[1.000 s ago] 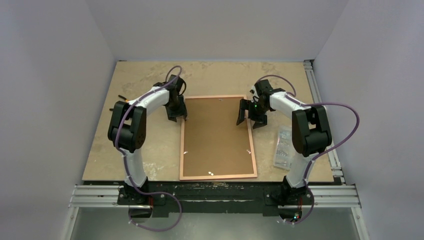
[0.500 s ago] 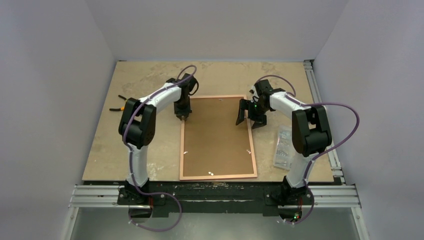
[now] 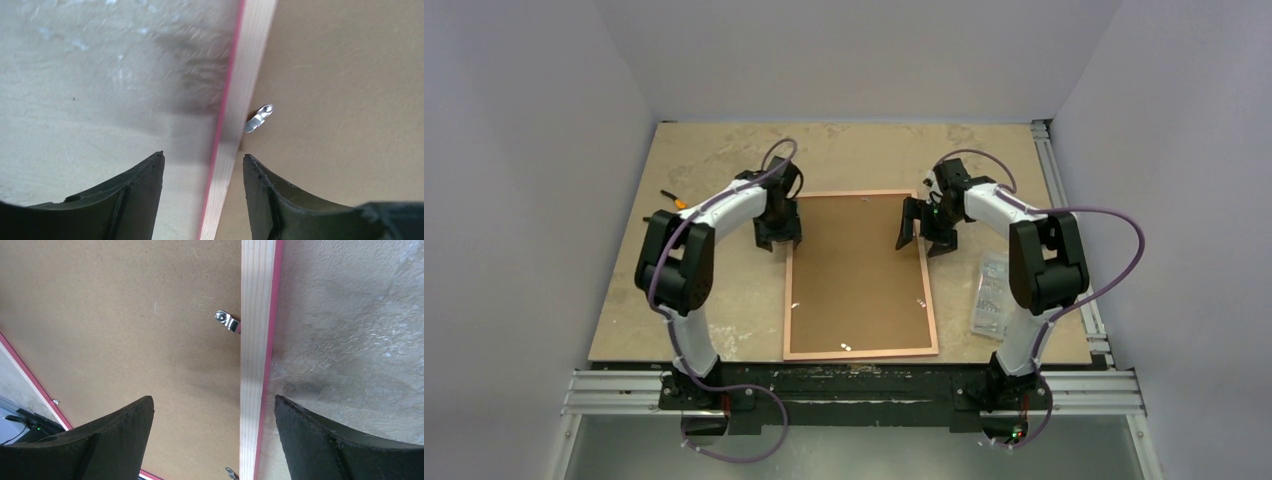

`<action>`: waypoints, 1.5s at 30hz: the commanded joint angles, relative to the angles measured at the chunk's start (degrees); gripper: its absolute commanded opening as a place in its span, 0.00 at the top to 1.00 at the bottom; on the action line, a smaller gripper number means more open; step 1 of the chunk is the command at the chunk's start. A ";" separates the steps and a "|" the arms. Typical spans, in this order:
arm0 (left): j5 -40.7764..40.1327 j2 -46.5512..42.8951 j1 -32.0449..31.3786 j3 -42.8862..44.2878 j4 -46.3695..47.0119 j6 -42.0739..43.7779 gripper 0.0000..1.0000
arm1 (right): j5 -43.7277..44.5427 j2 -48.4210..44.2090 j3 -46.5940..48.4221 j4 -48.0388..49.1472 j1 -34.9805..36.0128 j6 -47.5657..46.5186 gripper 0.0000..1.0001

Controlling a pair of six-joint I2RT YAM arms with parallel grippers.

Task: Put the photo into the frame

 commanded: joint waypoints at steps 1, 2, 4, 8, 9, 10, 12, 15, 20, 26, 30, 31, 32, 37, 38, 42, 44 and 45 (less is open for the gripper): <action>10.34 -8.06 4.46 -6.77 9.09 -3.34 0.41 | -1.25 -3.85 -0.34 0.15 0.04 -0.83 0.12; 10.77 -8.57 4.70 -7.00 9.52 -3.23 0.41 | -1.30 -3.95 -0.49 0.15 0.06 -0.86 0.12; 10.26 -7.82 4.70 -5.94 8.52 -2.65 0.40 | -1.26 -3.95 -0.59 0.22 0.08 -0.94 0.11; 8.11 -4.49 4.68 -2.95 6.32 -1.82 0.41 | -1.27 -3.87 -0.56 0.23 0.06 -0.93 0.11; 7.87 -3.61 4.68 -2.25 6.03 -1.46 0.42 | -1.26 -3.89 -0.56 0.23 0.08 -0.89 0.12; 7.75 -2.68 4.68 -1.55 5.72 -1.23 0.43 | -1.26 -3.81 -0.63 0.23 0.06 -0.92 0.11; 7.64 -1.04 4.48 -0.35 5.07 -0.65 0.44 | -1.23 -3.71 -0.58 0.23 0.09 -0.97 0.12; 5.46 1.42 3.66 1.89 3.54 0.45 0.45 | -1.34 -3.43 -0.39 0.23 0.08 -0.99 0.12; 1.35 5.26 1.11 5.96 -0.71 2.48 0.47 | -1.34 -3.26 -0.22 0.21 0.08 -0.92 0.12; 0.26 7.78 0.43 7.52 -2.64 2.63 0.74 | -1.21 -3.16 -0.11 0.05 0.09 -1.11 0.12; -0.23 8.81 0.42 7.58 -2.94 2.59 0.95 | -1.17 -3.15 0.12 -0.23 0.09 -1.24 0.12; -0.35 8.98 0.46 7.54 -3.02 2.54 1.00 | -1.12 -3.21 0.07 -0.21 0.09 -1.24 0.12; -0.38 9.08 0.53 7.40 -2.98 2.46 1.00 | -1.08 -3.25 0.12 -0.29 0.04 -1.23 0.12; 3.40 7.64 1.66 5.46 -0.48 2.15 1.00 | -0.90 -3.49 0.02 -0.31 0.08 -1.35 0.12; 5.21 6.92 2.21 4.65 0.88 2.08 1.00 | -0.85 -3.51 -0.10 -0.37 0.09 -1.40 0.12; 11.61 1.91 3.38 0.99 5.11 1.17 0.87 | -0.38 -4.48 -0.62 -0.34 -0.06 -1.33 0.11; 14.83 -1.98 3.98 -1.87 7.85 -0.31 0.67 | -0.19 -5.37 -1.09 -0.21 -0.18 -1.23 0.11; 16.08 -3.98 4.32 -3.53 8.89 -1.11 0.59 | -0.20 -5.71 -1.29 -0.21 -0.31 -1.23 0.11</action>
